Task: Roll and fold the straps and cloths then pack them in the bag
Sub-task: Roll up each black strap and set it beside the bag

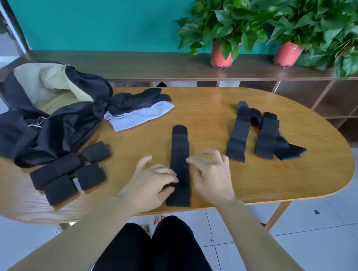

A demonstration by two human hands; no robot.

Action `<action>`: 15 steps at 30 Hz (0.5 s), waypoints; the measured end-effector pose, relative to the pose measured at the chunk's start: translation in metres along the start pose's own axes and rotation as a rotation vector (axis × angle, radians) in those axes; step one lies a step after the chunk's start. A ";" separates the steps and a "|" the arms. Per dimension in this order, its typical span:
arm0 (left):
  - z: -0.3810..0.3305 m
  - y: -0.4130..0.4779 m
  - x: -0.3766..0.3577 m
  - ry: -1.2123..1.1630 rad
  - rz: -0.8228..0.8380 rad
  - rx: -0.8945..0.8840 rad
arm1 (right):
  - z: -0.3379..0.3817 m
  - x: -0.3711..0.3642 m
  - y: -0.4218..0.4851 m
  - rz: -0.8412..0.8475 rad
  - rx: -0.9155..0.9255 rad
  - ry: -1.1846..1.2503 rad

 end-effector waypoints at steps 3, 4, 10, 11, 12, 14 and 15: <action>0.000 -0.009 -0.011 0.026 0.027 0.009 | 0.011 -0.012 -0.012 0.101 0.046 0.045; 0.000 -0.010 -0.012 0.029 0.025 0.016 | 0.012 -0.016 -0.015 0.146 0.049 0.031; 0.002 -0.003 -0.007 0.008 0.084 0.007 | 0.008 -0.027 -0.004 0.328 -0.018 -0.110; 0.003 -0.002 -0.006 0.003 0.098 0.009 | 0.008 -0.029 0.001 0.368 -0.026 -0.131; 0.004 -0.001 -0.006 -0.005 0.109 0.013 | 0.008 -0.030 0.006 0.399 -0.037 -0.145; 0.006 0.001 -0.007 -0.017 0.122 0.012 | 0.008 -0.033 0.016 0.456 -0.094 -0.147; 0.007 0.002 -0.007 -0.020 0.130 0.013 | 0.007 -0.035 0.022 0.487 -0.129 -0.148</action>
Point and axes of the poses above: each hand's wrist, its own y-axis towards the middle knuckle, its own x-axis out of the back of the hand, z = x × y, the point moved 2 cm from there along y, towards the middle knuckle, and after that the axes turned 11 degrees about y, right-handed, at the moved point
